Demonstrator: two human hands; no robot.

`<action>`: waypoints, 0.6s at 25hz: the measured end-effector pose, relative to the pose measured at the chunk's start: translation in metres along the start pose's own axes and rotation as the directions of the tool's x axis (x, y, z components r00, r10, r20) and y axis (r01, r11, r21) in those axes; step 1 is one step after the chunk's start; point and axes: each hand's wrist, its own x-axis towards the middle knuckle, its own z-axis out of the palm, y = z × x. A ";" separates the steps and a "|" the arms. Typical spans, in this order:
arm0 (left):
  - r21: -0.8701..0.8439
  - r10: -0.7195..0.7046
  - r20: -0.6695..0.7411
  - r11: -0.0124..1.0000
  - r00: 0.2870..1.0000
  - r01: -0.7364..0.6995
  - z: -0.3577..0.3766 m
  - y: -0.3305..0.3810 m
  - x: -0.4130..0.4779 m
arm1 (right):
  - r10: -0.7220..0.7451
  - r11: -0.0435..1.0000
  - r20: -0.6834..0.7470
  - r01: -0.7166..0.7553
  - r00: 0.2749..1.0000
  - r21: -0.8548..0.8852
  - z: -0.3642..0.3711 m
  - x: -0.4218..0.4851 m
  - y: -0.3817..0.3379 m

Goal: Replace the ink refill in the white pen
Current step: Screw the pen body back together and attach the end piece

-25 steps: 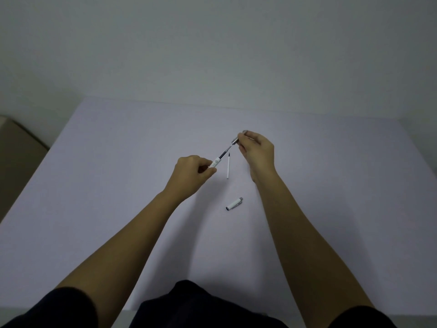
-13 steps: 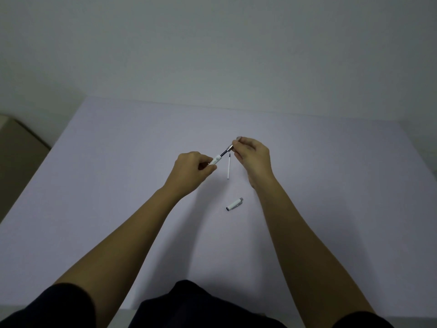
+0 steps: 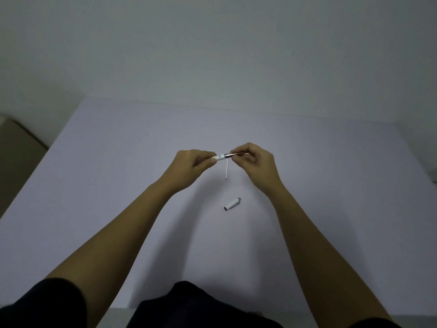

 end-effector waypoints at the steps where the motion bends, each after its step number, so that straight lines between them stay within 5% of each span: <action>1: -0.006 0.007 0.011 1.000 1.000 -0.007 -0.001 0.000 0.000 | -0.022 0.999 0.006 0.022 1.000 -0.034 -0.002 -0.001 0.000; 6: 0.061 0.102 -0.004 0.993 0.995 -0.102 -0.004 0.002 -0.001 | -0.052 0.985 -0.016 0.049 0.998 -0.166 -0.003 -0.003 0.001; 12: -0.043 0.041 0.115 0.998 0.993 -0.036 -0.010 0.000 -0.003 | -0.211 0.949 0.003 0.205 0.978 -0.237 -0.004 -0.011 0.000; 15: -0.022 0.106 0.052 0.994 0.993 -0.104 -0.012 0.001 -0.004 | -0.268 0.924 0.002 0.257 0.964 -0.282 -0.005 -0.014 -0.005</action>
